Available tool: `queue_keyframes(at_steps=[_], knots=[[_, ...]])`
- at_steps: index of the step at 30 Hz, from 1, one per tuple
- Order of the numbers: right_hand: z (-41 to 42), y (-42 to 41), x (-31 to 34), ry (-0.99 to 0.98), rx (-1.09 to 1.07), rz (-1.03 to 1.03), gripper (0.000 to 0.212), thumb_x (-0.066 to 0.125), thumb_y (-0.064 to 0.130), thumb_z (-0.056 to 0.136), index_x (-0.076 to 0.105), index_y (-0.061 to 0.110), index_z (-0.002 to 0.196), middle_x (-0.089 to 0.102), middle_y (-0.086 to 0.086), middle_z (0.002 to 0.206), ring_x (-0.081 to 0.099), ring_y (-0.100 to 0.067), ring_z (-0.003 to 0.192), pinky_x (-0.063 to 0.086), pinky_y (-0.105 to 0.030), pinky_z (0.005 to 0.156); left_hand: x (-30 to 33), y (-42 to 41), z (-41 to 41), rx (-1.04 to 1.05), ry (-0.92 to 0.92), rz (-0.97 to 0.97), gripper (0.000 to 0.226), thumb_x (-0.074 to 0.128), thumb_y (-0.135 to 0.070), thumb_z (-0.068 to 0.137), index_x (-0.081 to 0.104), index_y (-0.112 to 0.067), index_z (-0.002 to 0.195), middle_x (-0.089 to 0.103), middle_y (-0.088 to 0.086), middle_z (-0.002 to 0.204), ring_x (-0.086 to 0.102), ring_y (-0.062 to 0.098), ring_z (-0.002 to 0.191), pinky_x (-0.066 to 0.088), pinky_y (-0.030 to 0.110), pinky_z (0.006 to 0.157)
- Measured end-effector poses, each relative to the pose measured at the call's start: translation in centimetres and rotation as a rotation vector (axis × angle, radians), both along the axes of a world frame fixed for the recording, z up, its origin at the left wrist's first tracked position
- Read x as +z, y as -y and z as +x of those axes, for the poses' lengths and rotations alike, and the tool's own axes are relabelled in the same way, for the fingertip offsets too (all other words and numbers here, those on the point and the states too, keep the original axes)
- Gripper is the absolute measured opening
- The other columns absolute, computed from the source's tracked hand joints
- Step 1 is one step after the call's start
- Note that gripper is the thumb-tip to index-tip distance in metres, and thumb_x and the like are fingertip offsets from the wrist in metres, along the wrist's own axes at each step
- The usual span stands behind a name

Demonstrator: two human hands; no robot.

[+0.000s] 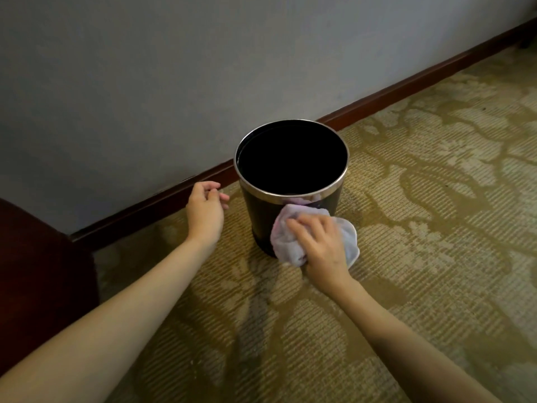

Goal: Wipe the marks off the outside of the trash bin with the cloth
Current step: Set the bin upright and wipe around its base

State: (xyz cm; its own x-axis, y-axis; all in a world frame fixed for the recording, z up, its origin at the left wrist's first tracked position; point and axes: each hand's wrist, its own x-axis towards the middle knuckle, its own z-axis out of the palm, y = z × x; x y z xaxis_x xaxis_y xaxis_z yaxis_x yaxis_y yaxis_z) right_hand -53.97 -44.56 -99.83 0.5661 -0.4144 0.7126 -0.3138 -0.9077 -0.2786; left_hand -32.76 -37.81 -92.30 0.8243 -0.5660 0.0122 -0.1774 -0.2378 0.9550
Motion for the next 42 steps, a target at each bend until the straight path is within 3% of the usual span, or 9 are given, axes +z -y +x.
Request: queue_keyframes(at_steps=[6,16,21,26,31,34,36,39,42], knots=[[-2.0,0.2,-2.7,-0.704,0.078,-0.2,0.052,0.072,0.026,0.071,0.057,0.022,0.121,0.057,0.0,0.117,0.054,-0.025,0.1,0.047,-0.04,0.082,1.0,0.5,0.2,-0.046,0.045,0.056,0.024,0.042,-0.017,0.097,0.057,-0.032,0.085,0.065,-0.004,0.078,0.061,0.01,0.069,0.045,0.023,0.063],[-0.5,-0.3,1.0,-0.27,-0.019,-0.154,0.047,0.055,0.016,0.081,0.048,0.016,0.128,0.045,-0.005,0.124,0.044,-0.031,0.103,0.034,-0.042,0.08,0.6,-0.2,-0.1,-0.169,0.091,0.264,0.021,0.041,-0.016,0.098,0.059,-0.023,0.092,0.065,-0.001,0.082,0.06,0.012,0.072,0.041,0.023,0.06],[-2.1,0.4,-0.4,-0.574,0.025,-0.198,0.059,0.074,0.017,0.071,0.052,0.019,0.126,0.06,-0.003,0.117,0.054,-0.028,0.096,0.049,-0.043,0.074,0.0,-1.0,0.4,-0.201,0.084,0.337,0.021,0.039,-0.016,0.099,0.059,-0.021,0.094,0.065,0.002,0.083,0.059,0.013,0.074,0.038,0.023,0.058],[-1.0,-0.3,1.7,-0.48,0.008,-0.113,0.06,0.076,0.019,0.068,0.056,0.009,0.124,0.059,-0.008,0.114,0.052,-0.028,0.085,0.05,-0.042,0.069,-0.6,-1.5,1.7,-0.13,0.042,0.305,0.02,0.04,-0.018,0.099,0.059,-0.021,0.094,0.065,0.002,0.083,0.06,0.013,0.071,0.039,0.021,0.058],[5.3,-2.3,6.6,-0.377,-0.053,-0.172,0.048,0.054,0.013,0.074,0.062,-0.001,0.119,0.067,-0.014,0.105,0.06,-0.026,0.077,0.052,-0.032,0.053,-0.4,-2.1,3.8,0.064,0.049,0.306,0.018,0.043,-0.014,0.095,0.056,-0.024,0.089,0.066,0.004,0.086,0.063,0.019,0.077,0.048,0.03,0.065],[6.6,-3.2,6.9,-0.48,-0.113,-0.17,0.038,0.068,0.014,0.074,0.067,0.002,0.111,0.068,-0.01,0.098,0.064,-0.022,0.075,0.053,-0.029,0.049,-0.6,-3.7,5.0,0.079,0.026,0.36,0.018,0.042,-0.016,0.096,0.055,-0.027,0.09,0.067,0.003,0.088,0.063,0.02,0.081,0.053,0.038,0.076],[5.9,-3.5,6.0,-0.549,-0.111,-0.13,0.032,0.07,0.014,0.077,0.067,0.004,0.108,0.066,-0.008,0.099,0.063,-0.021,0.078,0.054,-0.029,0.054,-0.9,-4.6,5.3,0.036,0.023,0.382,0.017,0.043,-0.017,0.096,0.057,-0.026,0.093,0.067,0.001,0.087,0.064,0.018,0.083,0.053,0.038,0.08],[3.6,-3.0,3.4,-0.773,-0.048,-0.034,0.035,0.043,0.013,0.094,0.049,0.004,0.127,0.05,-0.01,0.123,0.053,-0.027,0.104,0.05,-0.038,0.081,-1.0,-4.8,5.1,-0.005,0.043,0.391,0.017,0.042,-0.018,0.097,0.059,-0.023,0.099,0.066,0.001,0.087,0.063,0.019,0.083,0.053,0.038,0.079],[0.5,-1.9,2.6,-0.791,-0.063,-0.043,0.036,0.048,0.015,0.092,0.053,0.007,0.128,0.055,-0.009,0.119,0.055,-0.029,0.099,0.05,-0.042,0.079,-0.8,-4.2,4.0,-0.061,0.048,0.387,0.017,0.04,-0.018,0.097,0.056,-0.022,0.101,0.065,0.002,0.088,0.062,0.021,0.084,0.052,0.038,0.079]])
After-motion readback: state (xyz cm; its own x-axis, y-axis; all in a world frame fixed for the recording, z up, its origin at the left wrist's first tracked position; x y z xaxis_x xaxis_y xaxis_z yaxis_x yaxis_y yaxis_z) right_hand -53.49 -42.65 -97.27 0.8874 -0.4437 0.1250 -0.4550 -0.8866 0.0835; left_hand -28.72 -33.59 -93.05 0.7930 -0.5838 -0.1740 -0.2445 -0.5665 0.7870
